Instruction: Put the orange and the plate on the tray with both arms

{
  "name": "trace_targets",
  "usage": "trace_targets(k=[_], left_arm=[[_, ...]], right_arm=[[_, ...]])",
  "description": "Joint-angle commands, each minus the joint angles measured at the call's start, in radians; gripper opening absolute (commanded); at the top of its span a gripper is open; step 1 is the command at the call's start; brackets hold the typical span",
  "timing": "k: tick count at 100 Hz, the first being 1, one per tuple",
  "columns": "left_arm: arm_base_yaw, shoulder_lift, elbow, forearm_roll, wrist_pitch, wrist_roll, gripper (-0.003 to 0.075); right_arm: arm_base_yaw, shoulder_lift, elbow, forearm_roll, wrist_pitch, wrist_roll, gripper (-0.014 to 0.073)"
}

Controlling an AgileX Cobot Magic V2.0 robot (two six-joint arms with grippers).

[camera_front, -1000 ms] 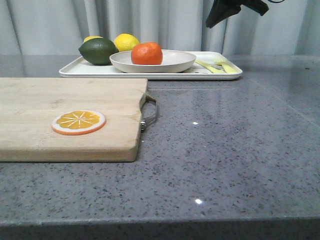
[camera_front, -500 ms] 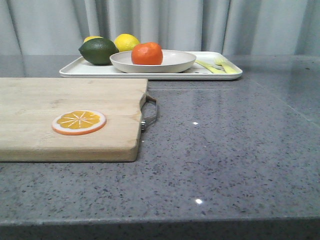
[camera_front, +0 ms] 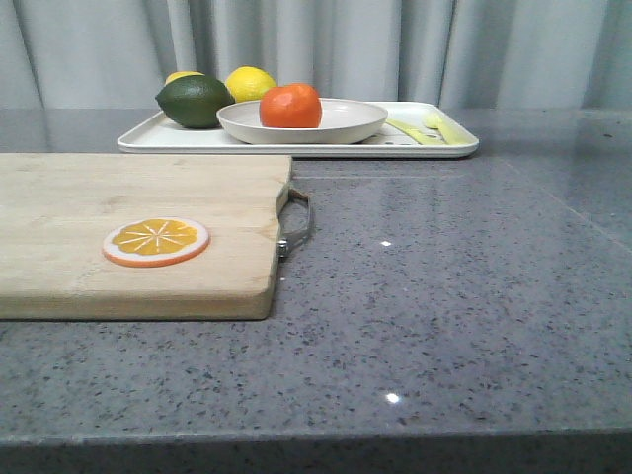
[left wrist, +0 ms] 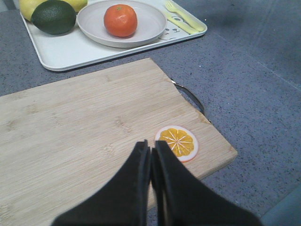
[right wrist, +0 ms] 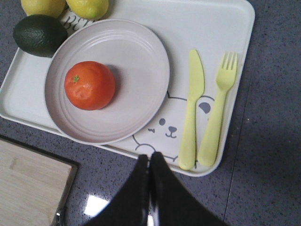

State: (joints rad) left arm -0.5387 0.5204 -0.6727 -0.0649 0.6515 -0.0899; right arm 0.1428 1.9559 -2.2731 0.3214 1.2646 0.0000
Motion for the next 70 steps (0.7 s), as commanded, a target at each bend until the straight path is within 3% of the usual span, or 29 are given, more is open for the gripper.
trace_targets(k=[1,29,70], left_arm=[[0.003,0.006,-0.025,-0.011,-0.077,-0.009,-0.0019],[0.003,0.006,-0.025,-0.015,-0.069,-0.009,-0.0019],[0.003,0.006,-0.025,-0.015,-0.066,-0.009,-0.0019]], right_arm=[[-0.002,-0.097,0.030,0.000,0.070,-0.019,-0.0069],[-0.002,-0.242,0.268,0.000,-0.029,-0.020,-0.0069],[-0.002,-0.531,0.773,-0.002,-0.335,-0.082,-0.0069]])
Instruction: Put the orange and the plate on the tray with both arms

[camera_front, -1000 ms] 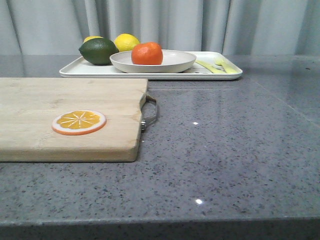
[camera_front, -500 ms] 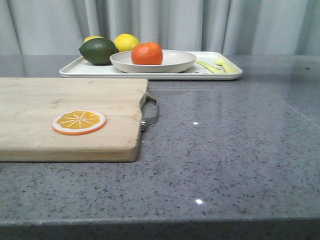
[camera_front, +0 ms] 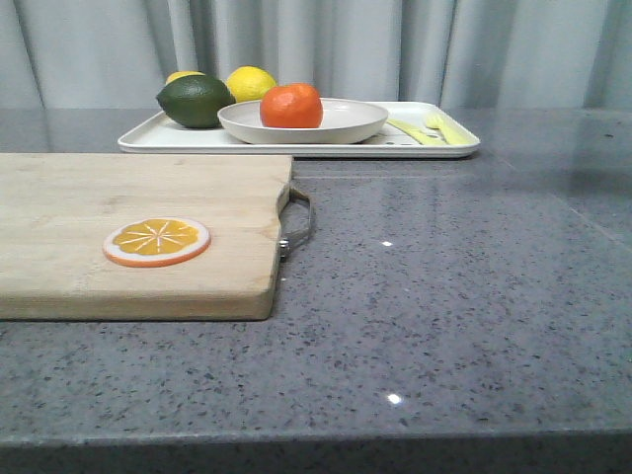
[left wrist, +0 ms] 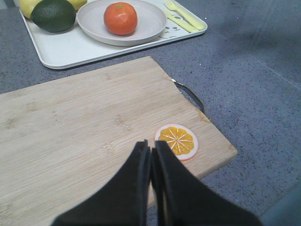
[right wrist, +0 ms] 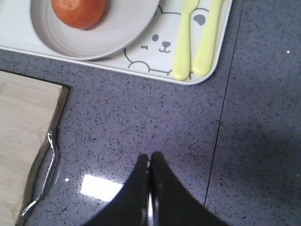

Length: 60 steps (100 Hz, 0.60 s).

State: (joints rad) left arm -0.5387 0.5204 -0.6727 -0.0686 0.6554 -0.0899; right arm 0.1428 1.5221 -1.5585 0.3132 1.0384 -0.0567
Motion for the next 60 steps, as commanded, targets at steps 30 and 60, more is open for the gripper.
trace_targets(k=[30,60], left_arm=[[0.003,0.006,-0.025,-0.012,-0.069,-0.009,-0.0019],[0.003,0.006,-0.025,-0.012,-0.043,-0.009,-0.0019]], right_arm=[[-0.002,-0.328,0.391,0.006,-0.294,-0.051,-0.0069],[-0.002,-0.587,0.710,0.006,-0.463,-0.082,-0.0069]])
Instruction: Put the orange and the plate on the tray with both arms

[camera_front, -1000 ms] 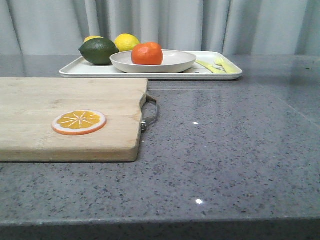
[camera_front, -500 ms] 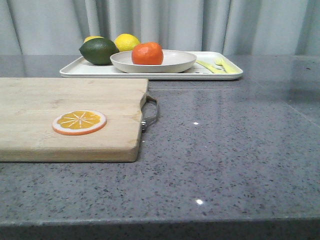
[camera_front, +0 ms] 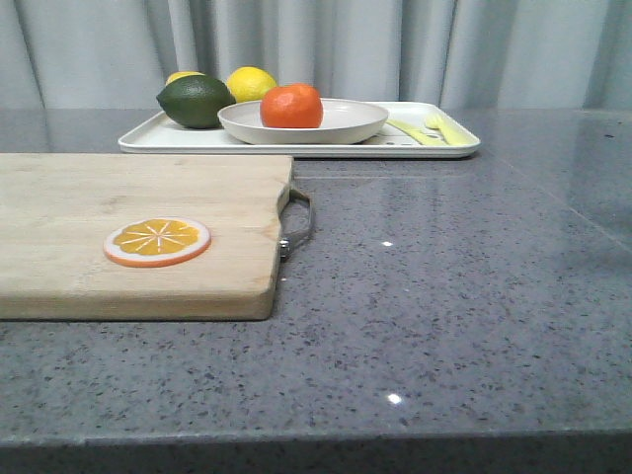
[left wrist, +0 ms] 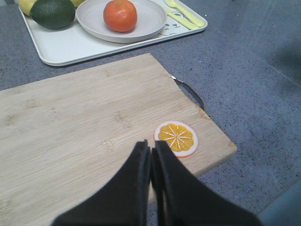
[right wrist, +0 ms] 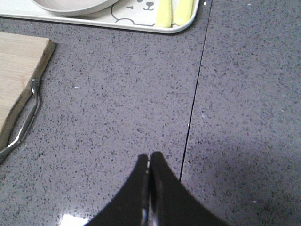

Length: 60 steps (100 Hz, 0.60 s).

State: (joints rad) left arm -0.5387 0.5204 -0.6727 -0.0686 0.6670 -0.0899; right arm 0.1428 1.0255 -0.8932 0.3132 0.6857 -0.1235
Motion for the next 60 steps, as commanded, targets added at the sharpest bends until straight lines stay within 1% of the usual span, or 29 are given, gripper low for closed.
trace_targets(k=[1,25,46,60], left_arm=[[0.003,0.006,-0.025,-0.012,-0.053,-0.009,-0.0019],[0.003,-0.023,-0.011,-0.012,-0.044,-0.009,-0.0019],[0.003,-0.114,0.056,-0.023,-0.044,-0.009,-0.0019],[0.003,-0.193,0.103,-0.033,-0.042,-0.009,-0.0019]], right_arm=[[-0.002,-0.097,0.052,0.006,-0.113,-0.015,-0.0069],[-0.002,-0.306,0.254,0.006,-0.196,-0.015,-0.0069],[-0.002,-0.514,0.398,0.006,-0.211,-0.015,-0.0069],[-0.002,-0.640,0.464,0.006,-0.202,-0.015,-0.0069]])
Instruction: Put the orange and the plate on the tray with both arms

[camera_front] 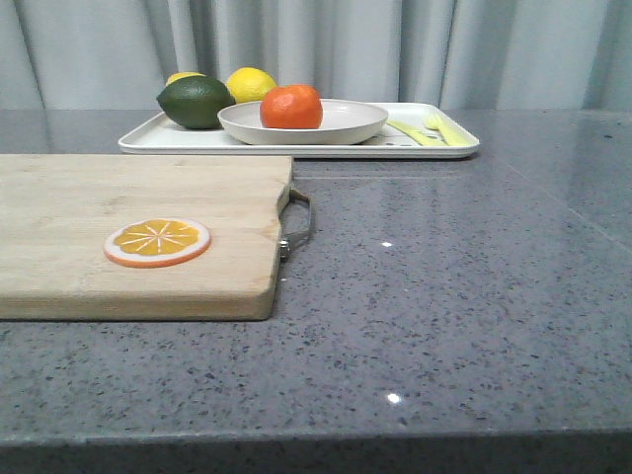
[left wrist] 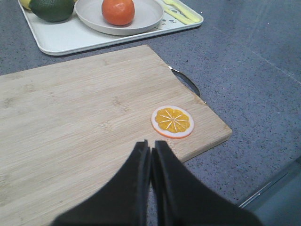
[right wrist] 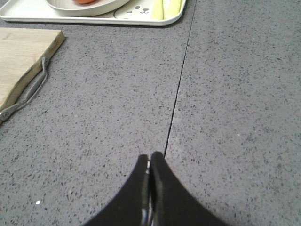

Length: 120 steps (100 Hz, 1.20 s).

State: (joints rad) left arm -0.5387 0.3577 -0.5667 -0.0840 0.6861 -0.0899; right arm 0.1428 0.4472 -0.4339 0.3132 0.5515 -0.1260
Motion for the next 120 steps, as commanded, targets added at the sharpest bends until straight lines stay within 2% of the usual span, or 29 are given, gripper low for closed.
trace_targets(k=[1,22,120], left_arm=[[0.003,-0.038,-0.001,-0.017,-0.059,-0.009,-0.0019],[0.003,-0.130,0.035,-0.017,-0.052,-0.009,-0.0019],[0.003,-0.135,0.038,-0.017,-0.063,-0.009,-0.0019]], right_arm=[[-0.002,-0.073,0.007,0.006,-0.067,-0.013,-0.0069],[-0.002,-0.183,0.034,0.006,-0.061,-0.013,-0.0069],[-0.002,-0.184,0.034,0.006,-0.048,-0.013,-0.0069]])
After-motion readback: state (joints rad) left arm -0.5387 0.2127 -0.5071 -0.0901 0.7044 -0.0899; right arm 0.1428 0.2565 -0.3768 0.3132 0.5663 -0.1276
